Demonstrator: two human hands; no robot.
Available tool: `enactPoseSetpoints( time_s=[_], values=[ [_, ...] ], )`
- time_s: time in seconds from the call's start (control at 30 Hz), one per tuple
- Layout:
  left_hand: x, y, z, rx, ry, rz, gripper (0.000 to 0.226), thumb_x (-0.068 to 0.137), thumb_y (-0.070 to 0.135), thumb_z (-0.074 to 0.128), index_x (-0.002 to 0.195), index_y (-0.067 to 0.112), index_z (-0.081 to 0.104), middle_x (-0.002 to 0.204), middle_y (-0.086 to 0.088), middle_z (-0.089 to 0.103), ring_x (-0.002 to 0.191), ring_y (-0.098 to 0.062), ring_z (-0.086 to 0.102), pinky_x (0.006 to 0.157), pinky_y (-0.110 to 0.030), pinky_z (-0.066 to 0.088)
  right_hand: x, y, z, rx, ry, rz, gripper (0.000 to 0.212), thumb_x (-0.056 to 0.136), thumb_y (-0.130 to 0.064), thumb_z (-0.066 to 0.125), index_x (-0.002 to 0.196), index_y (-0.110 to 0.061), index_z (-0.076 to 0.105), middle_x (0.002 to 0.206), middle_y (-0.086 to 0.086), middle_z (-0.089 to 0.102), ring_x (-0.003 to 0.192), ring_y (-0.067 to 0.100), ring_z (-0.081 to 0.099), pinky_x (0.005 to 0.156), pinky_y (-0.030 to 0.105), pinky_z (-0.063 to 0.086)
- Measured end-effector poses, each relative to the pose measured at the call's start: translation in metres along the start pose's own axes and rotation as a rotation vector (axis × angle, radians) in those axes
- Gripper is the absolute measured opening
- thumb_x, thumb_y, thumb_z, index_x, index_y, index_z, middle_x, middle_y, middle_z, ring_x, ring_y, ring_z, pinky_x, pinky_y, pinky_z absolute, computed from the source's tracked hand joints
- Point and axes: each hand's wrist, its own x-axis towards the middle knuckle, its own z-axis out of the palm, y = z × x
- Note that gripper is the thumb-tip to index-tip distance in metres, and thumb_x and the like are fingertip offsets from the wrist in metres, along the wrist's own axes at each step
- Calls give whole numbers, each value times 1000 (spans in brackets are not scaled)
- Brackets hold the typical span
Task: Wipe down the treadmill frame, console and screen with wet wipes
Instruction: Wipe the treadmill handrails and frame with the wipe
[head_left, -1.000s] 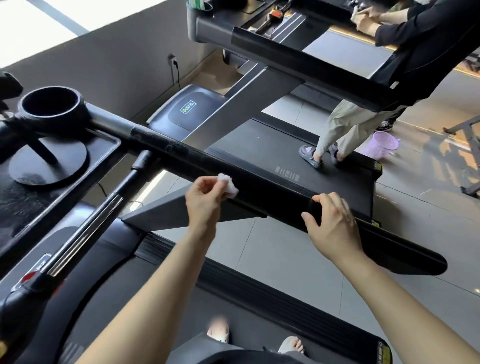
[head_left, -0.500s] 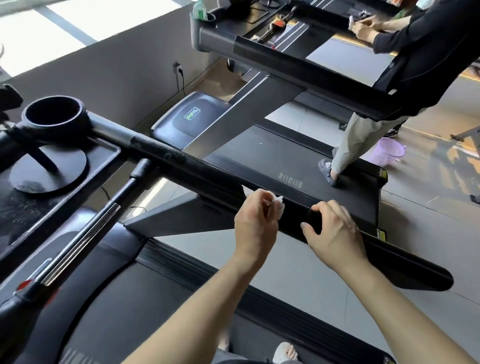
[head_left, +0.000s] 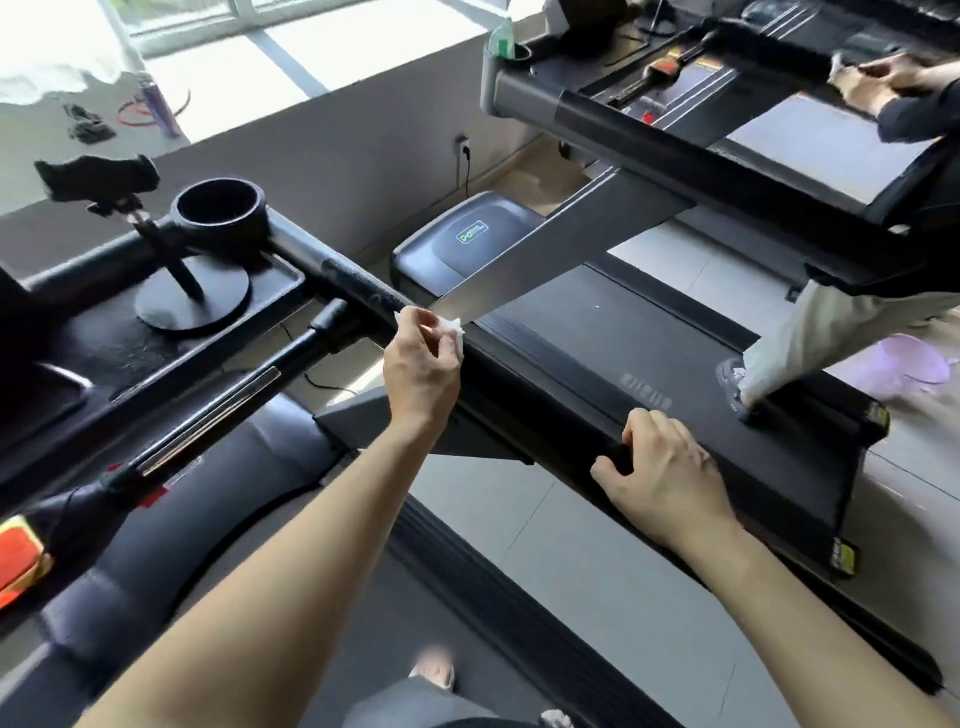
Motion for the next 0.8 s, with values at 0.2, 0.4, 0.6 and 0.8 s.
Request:
enactPoseSetpoints(
  time_s=[0.2, 0.4, 0.6, 0.8],
  values=[
    [-72, 26, 29, 9, -4, 59, 15, 98, 28, 66, 91, 16, 60, 82, 6, 64, 75, -13, 60, 73, -24, 45, 3, 13, 0, 19, -31, -103, 34, 87, -50, 57, 91, -20, 42, 93, -4, 47, 96, 23, 49, 79, 40, 44],
    [-56, 22, 25, 71, 45, 69, 17, 98, 27, 66, 89, 14, 59, 84, 3, 69, 78, -17, 63, 75, -22, 40, 4, 26, 8, 8, 22, -212, 38, 91, -54, 56, 93, -18, 44, 95, -1, 49, 96, 24, 50, 73, 38, 42],
    [-22, 18, 14, 138, 127, -60, 19, 97, 28, 63, 99, 9, 61, 98, -11, 72, 95, -33, 67, 85, -36, 48, 1, 38, 14, 39, 102, -288, 41, 93, -56, 55, 95, -16, 46, 96, 2, 51, 94, 26, 52, 72, 41, 48],
    [-104, 31, 46, 17, 26, 76, 17, 98, 26, 64, 88, 13, 59, 84, 3, 72, 78, -20, 69, 94, -8, 41, 0, 42, 22, 48, 180, -322, 40, 94, -55, 54, 93, -16, 46, 94, 3, 51, 90, 26, 52, 70, 40, 46]
  ],
)
